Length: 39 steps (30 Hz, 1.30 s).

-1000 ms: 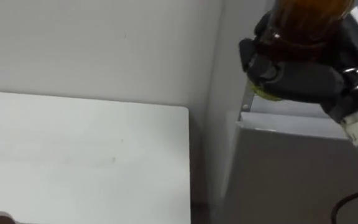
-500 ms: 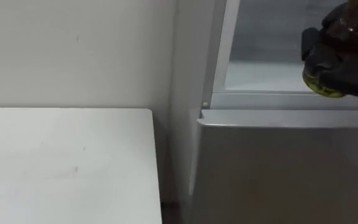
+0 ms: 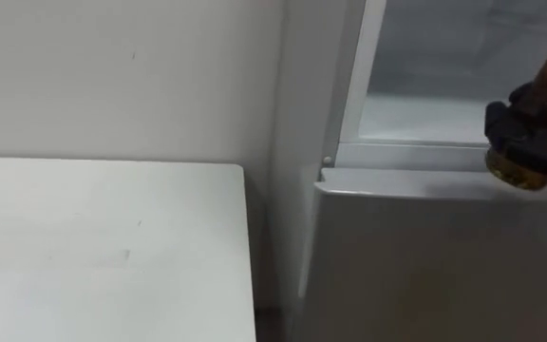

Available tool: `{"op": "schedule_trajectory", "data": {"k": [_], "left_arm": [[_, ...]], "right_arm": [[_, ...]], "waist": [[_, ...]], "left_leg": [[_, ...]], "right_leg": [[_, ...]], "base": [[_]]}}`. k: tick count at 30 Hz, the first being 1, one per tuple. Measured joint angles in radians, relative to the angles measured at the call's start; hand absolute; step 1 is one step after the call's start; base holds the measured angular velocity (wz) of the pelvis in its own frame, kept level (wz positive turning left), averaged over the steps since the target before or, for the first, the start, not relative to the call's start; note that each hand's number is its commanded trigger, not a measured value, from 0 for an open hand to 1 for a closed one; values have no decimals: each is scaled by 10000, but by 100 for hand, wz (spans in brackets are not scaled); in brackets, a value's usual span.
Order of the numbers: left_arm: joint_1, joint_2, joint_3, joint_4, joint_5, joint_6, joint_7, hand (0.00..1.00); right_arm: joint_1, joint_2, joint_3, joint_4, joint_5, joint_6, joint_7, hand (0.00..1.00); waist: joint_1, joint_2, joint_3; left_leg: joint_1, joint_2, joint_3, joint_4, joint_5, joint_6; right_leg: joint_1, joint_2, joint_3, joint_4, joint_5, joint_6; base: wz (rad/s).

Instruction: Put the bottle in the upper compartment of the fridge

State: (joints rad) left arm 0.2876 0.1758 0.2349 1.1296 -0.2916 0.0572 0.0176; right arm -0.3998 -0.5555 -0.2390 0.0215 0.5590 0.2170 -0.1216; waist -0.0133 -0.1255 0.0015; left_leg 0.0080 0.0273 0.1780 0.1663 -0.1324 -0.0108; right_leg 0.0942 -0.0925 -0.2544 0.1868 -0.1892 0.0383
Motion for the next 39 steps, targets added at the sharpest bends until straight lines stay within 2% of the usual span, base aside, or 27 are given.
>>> {"op": "schedule_trajectory", "data": {"k": [4, 6, 11, 15, 18, 22, 26, 28, 32, 35, 38, 39], "left_arm": [[10, 41, 76, -114, 335, 105, -18, 0], [25, 68, 198, -113, 467, 183, -23, 0], [174, 140, 189, -59, 467, 301, 4, 0], [298, 292, 196, 39, 493, 304, -9, 0], [419, 309, 613, 6, 688, 387, -72, 0], [619, 319, 958, -60, 686, 488, -76, 0], [665, 346, 988, -99, 681, 563, 5, 0], [676, 350, 1048, -100, 688, 622, 22, 0], [678, 353, 1066, -102, 684, 676, 136, 0], [674, 439, 1075, -102, 683, 688, 176, 0], [727, 461, 1152, -124, 684, 785, 252, 0], [776, 468, 1153, -124, 686, 846, 275, 0]], "right_arm": [[-788, -90, 9, 1548, 254, 279, -508, 100], [-866, -201, 11, 1841, 245, 370, -746, 100], [-1684, -457, 289, 3007, 89, 448, -1282, 100], [-2381, -917, 1146, 3833, 64, 466, -1855, 100], [-3011, -1028, 1211, 3986, 43, 489, -2036, 100], [-3764, -1622, 1391, 3990, 79, 615, -2067, 100], [-4076, -2060, 1606, 4000, 179, 614, -2063, 100], [-4076, -2074, 1619, 4038, 264, 614, -2049, 100], [-4177, -2080, 1914, 4445, 417, 609, -2012, 100], [-4225, -2090, 2245, 5168, 596, 615, -2019, 100], [-4225, -2089, 2520, 5910, 712, 704, -1912, 100], [-4225, -2088, 2603, 6094, 702, 837, -1859, 100]], "waist": [[20, -121, -7], [37, -209, -38], [301, -310, -63], [573, -339, -55], [551, -341, -57], [649, -372, -73], [749, -452, -107], [735, -515, -146], [783, -541, -162], [827, -560, -174], [982, -536, -176], [1024, -529, -175]], "left_leg": [[-173, -7, -98, 30, 8, -2], [-213, -17, -185, 29, 8, -3], [-136, -43, -221, 43, 7, -2], [-17, -45, -262, 40, 7, -2], [-87, -48, -363, 38, 6, -4], [-115, -49, -442, 58, 5, -6], [-143, -40, -435, 113, 4, -7], [-176, -40, -536, 198, -5, -14], [-186, -38, -565, 257, -5, -13], [-338, -47, -732, 391, -4, -12], [-336, -56, -826, 379, -3, -13], [-337, -62, -856, 380, -3, -13]], "right_leg": [[-121, -5, -111, 7, -1, 1], [-118, -5, -236, 7, -1, 1], [-40, -23, -235, 10, -1, 1], [38, -28, -310, -7, -3, 5], [-12, -39, -530, 0, -13, 21], [31, -31, -635, 0, -14, 22], [49, -22, -669, -12, -14, 22], [100, -22, -811, -15, -14, 21], [182, -20, -833, -12, -13, 21], [194, -20, -1018, -4, -13, 19], [235, -21, -1064, -4, -13, 20], [249, -21, -1085, -3, -13, 20]], "base": [[5], [16], [3], [2], [6], [6], [2], [11], [4], [13], [5], [8]]}}
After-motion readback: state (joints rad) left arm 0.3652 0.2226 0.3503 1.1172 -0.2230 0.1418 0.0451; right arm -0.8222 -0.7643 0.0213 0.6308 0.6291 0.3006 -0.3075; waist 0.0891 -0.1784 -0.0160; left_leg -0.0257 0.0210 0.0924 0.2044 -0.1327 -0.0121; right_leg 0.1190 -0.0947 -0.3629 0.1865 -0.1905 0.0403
